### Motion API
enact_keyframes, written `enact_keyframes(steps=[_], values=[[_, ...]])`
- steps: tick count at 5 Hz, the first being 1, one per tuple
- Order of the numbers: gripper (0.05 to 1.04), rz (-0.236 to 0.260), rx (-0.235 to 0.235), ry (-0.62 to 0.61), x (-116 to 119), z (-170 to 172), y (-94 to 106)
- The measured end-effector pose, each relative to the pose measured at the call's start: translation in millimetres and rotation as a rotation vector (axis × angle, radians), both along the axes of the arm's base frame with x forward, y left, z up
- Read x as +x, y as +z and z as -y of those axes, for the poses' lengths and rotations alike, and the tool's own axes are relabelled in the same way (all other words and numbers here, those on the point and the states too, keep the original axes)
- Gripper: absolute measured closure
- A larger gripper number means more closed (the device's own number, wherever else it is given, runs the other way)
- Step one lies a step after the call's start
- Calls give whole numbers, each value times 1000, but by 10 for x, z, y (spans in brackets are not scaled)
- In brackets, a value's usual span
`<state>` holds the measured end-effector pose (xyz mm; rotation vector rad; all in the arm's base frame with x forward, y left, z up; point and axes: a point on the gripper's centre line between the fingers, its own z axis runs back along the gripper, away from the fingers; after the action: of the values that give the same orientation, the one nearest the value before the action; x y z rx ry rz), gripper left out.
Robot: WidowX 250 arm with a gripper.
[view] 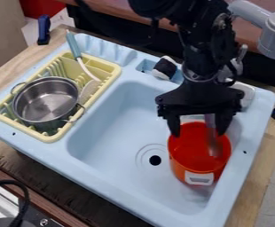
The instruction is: Put the gray spoon into the pot
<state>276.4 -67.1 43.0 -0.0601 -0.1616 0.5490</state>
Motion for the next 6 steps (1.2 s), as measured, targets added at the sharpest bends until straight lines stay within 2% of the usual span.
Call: enact_keyframes(steps=[1, 2, 3, 4, 6], values=[[84, -12, -20, -8, -33, -15, 29], [84, -68, -49, -35, -99, -59, 23], [84, -42, -41, -33, -99, -87, 69], [84, -20, -13, -23, -126, -145, 81], [84, 16, 9, -34, -289, -297, 149]])
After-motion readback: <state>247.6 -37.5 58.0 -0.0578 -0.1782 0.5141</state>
